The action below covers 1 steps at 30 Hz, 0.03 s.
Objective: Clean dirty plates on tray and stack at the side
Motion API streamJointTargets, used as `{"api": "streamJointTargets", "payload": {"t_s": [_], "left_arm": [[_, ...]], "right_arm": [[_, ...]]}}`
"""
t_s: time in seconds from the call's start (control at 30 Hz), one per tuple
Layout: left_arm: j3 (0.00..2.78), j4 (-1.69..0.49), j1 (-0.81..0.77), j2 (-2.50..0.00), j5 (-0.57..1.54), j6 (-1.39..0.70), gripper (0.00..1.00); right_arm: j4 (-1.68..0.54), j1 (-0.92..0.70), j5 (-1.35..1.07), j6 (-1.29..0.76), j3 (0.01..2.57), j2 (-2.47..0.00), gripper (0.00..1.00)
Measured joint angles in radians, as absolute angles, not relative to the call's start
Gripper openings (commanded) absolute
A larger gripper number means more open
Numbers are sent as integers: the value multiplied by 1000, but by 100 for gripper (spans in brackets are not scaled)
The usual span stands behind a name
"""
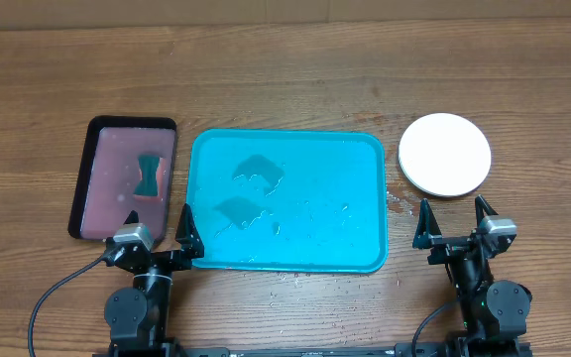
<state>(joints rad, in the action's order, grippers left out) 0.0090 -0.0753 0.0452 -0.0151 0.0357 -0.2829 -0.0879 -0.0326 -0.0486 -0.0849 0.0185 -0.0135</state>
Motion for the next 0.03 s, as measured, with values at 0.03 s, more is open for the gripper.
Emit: {"api": "streamJointTargets", "payload": {"t_s": [0.03], "left_arm": [[9, -75, 45, -15, 36, -283, 100]], "right_arm": [[-88, -33, -49, -85, 19, -14, 100]]}}
